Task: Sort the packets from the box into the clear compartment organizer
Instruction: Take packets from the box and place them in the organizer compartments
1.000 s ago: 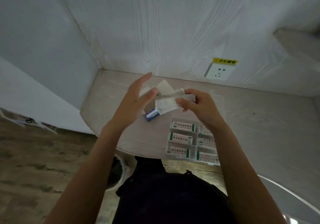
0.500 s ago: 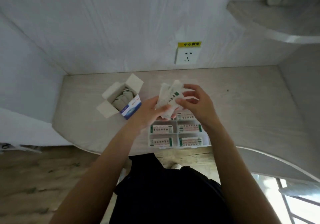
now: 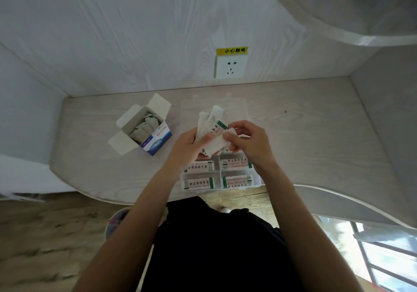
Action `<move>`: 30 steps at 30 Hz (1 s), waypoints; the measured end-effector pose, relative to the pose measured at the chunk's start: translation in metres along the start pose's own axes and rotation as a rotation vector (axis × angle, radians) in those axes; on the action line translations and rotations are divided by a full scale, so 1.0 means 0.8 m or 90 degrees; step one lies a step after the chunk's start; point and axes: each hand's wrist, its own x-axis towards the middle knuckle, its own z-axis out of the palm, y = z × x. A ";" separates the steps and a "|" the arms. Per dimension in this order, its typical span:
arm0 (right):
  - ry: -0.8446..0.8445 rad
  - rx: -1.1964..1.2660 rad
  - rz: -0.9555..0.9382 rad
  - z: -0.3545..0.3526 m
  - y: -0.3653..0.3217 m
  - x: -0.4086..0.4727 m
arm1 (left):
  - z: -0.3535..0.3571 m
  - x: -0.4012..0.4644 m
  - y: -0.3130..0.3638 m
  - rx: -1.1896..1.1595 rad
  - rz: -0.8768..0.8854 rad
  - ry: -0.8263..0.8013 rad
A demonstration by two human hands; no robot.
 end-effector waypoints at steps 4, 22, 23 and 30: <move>-0.008 0.026 0.019 -0.001 0.004 0.001 | -0.003 0.003 -0.008 0.020 -0.002 0.044; -0.105 -0.055 0.014 0.004 0.017 0.005 | -0.006 -0.005 -0.019 0.116 -0.012 0.062; -0.095 -0.066 0.009 -0.001 0.018 0.007 | -0.006 -0.005 -0.018 0.097 -0.016 0.055; 0.065 -0.117 -0.008 -0.058 0.039 0.023 | -0.028 -0.006 -0.017 -0.034 0.025 0.146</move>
